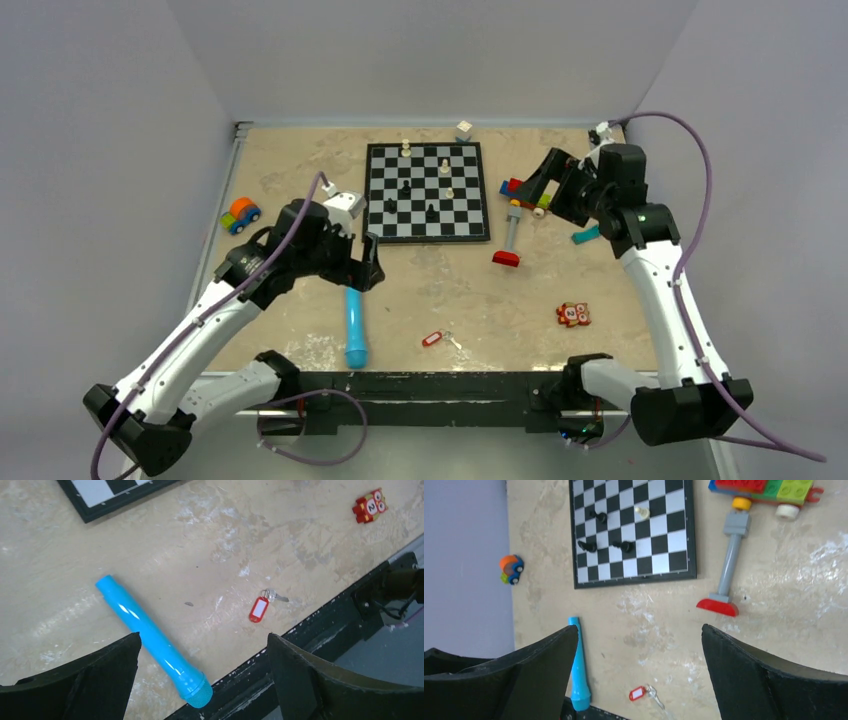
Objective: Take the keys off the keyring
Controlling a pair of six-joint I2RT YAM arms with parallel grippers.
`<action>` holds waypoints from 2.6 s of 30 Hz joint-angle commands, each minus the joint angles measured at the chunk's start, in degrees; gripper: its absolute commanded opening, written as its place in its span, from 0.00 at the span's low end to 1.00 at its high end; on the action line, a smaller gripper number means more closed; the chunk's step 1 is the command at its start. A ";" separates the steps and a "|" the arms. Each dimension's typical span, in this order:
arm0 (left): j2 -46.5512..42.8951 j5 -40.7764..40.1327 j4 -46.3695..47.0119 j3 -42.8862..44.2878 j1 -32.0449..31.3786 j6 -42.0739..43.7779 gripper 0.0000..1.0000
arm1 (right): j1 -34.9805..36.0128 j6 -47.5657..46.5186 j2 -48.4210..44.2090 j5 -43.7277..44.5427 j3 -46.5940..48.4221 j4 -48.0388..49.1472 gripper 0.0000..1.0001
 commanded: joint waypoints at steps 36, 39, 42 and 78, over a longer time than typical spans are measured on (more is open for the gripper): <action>31.03 -18.13 28.04 -6.16 -41.82 12.96 0.75 | 9.29 1.46 -15.72 3.09 -2.32 -17.25 0.98; 34.74 -16.87 27.64 -4.44 -42.01 13.17 0.72 | 9.27 0.76 -16.10 3.33 -1.64 -17.85 0.98; 37.19 -15.58 28.30 -4.03 -42.13 12.84 0.73 | 9.27 -0.41 -15.19 3.71 -0.48 -18.73 0.98; 37.34 -19.32 20.88 -5.75 -41.86 11.27 0.16 | 9.29 -1.62 -11.88 1.34 -0.58 -16.91 0.98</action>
